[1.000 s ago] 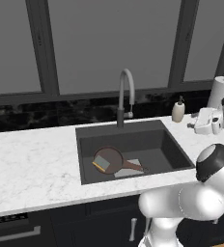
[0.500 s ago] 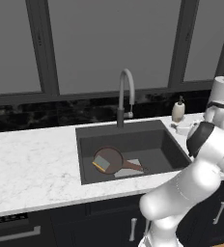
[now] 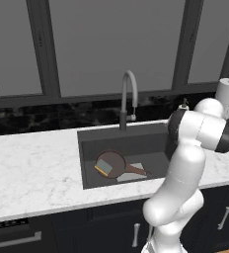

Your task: Pick the pan and sponge and place them into the sink. Then turn on the water.

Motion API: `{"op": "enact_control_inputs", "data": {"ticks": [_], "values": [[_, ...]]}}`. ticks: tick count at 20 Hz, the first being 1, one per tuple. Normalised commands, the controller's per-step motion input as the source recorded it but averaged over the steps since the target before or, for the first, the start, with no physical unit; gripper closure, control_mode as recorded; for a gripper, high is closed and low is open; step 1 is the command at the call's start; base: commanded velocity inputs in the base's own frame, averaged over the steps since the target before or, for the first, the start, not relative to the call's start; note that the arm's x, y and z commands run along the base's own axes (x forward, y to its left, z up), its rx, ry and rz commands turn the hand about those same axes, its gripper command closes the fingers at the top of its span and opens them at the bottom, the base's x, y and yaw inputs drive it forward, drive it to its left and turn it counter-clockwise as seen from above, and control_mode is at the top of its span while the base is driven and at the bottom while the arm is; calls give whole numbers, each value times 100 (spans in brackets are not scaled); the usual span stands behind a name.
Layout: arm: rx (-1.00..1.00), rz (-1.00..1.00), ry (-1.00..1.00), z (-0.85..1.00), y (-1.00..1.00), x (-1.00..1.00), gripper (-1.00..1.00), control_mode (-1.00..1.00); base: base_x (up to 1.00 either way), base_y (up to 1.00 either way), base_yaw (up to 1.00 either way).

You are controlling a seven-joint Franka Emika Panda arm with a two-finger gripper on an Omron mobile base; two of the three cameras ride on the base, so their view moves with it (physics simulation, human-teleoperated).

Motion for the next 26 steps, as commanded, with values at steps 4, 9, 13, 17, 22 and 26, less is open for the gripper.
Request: {"op": "enact_control_inputs", "data": {"ticks": [4, 9, 13, 17, 22, 26], "values": [[12, 0, 0, 0, 12, 48, -100, -100, 0, 0, 0], [5, 0, 0, 0, 31, 45, -100, -100, 0, 0, 0], [0, -2, 0, 0, 51, 24, -100, -100, 0, 0, 0], [0, -8, 0, 0, 50, 16, -100, -100, 0, 0, 0], [0, -9, 0, 0, 38, 14, -100, -100, 0, 0, 0], [0, -9, 0, 0, 27, 21, -100, -100, 0, 0, 0]]}}
